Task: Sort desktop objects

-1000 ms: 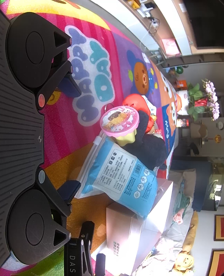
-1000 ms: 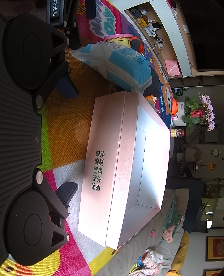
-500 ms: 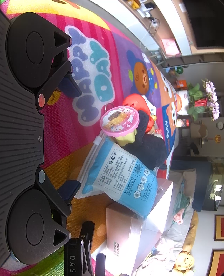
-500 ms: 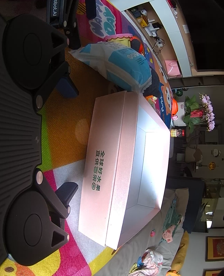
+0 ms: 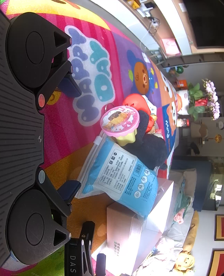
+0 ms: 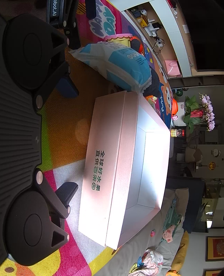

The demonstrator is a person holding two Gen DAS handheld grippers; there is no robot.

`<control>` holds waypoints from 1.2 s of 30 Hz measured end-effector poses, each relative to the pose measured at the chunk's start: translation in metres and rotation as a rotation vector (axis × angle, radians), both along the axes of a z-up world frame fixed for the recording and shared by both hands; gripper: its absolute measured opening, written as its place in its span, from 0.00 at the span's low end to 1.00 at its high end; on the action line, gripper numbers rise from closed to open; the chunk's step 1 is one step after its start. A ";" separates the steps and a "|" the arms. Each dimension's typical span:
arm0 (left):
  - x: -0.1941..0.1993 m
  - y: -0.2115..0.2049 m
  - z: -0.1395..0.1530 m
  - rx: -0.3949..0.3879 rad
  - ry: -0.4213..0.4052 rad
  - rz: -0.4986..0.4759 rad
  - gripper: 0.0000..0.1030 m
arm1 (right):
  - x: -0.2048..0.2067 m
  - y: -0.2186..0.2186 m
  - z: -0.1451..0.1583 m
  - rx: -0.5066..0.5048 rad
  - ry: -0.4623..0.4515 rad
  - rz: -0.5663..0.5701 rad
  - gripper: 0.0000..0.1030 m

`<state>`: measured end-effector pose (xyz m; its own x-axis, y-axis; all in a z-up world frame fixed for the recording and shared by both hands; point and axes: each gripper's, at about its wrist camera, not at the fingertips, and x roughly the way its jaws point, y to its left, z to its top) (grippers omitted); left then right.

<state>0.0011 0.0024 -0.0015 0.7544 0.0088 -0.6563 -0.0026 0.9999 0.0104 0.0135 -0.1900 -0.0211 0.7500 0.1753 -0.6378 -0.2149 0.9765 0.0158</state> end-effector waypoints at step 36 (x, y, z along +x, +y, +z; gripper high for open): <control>-0.015 0.000 0.030 0.027 -0.149 -0.127 1.00 | 0.122 -0.077 0.069 0.116 -0.009 -0.124 1.00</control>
